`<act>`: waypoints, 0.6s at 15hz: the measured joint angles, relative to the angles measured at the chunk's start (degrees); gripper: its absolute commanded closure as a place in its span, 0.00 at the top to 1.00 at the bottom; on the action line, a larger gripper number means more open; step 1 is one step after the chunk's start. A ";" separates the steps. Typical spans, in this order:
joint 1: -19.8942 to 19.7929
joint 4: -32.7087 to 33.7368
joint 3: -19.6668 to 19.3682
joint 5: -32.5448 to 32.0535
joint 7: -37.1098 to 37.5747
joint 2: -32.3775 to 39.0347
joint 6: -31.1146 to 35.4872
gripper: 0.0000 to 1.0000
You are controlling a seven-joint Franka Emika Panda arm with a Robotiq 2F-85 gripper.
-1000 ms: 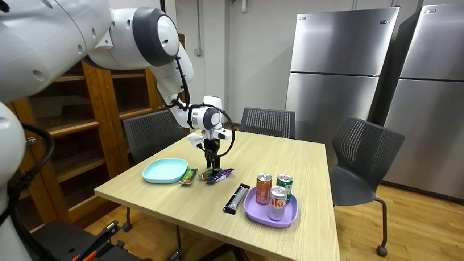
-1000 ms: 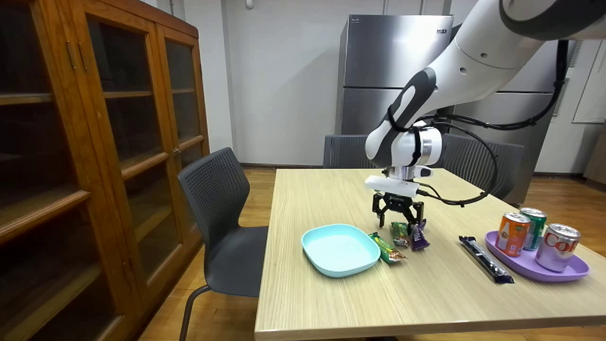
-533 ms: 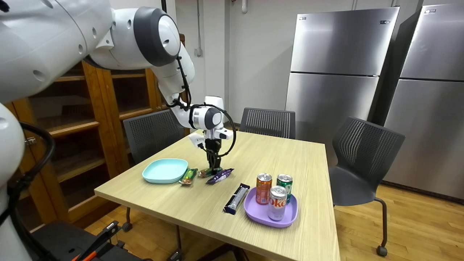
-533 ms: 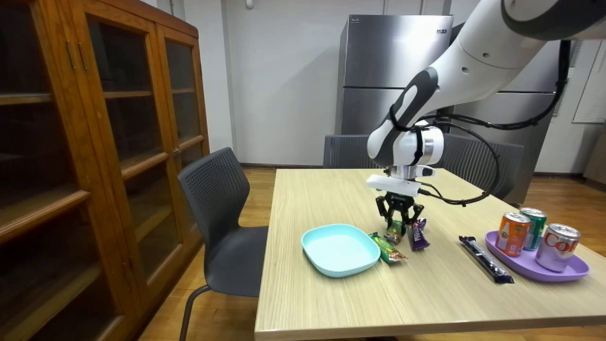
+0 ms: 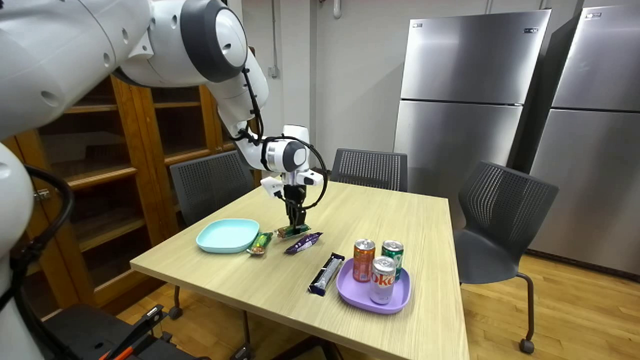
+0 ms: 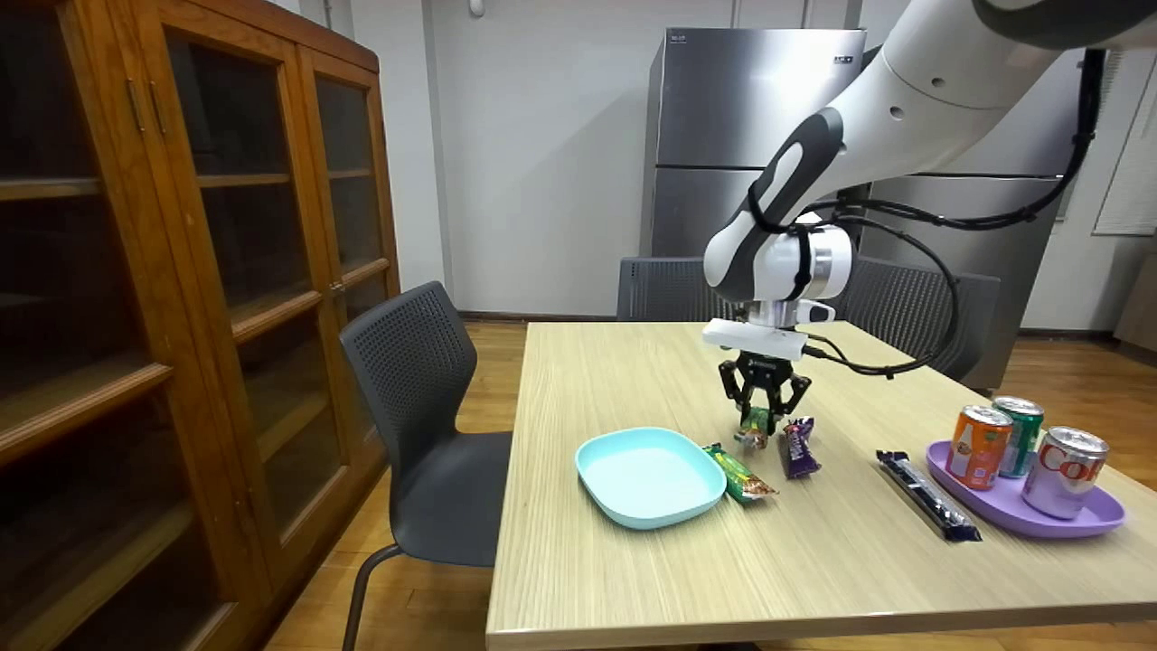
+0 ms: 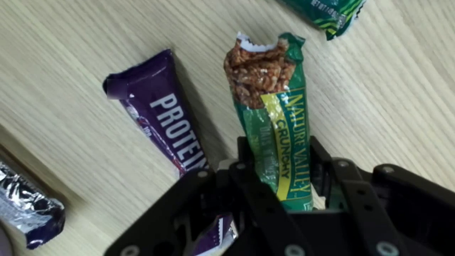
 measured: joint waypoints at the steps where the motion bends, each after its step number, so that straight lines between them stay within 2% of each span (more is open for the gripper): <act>1: 0.03 -0.74 0.01 0.00 -0.38 -1.04 0.02 0.16; 5: 0.80 -5.58 0.37 -0.15 -1.66 -6.05 0.15 0.16; 9: 3.20 -12.20 1.51 -0.71 -2.48 -10.89 0.40 0.16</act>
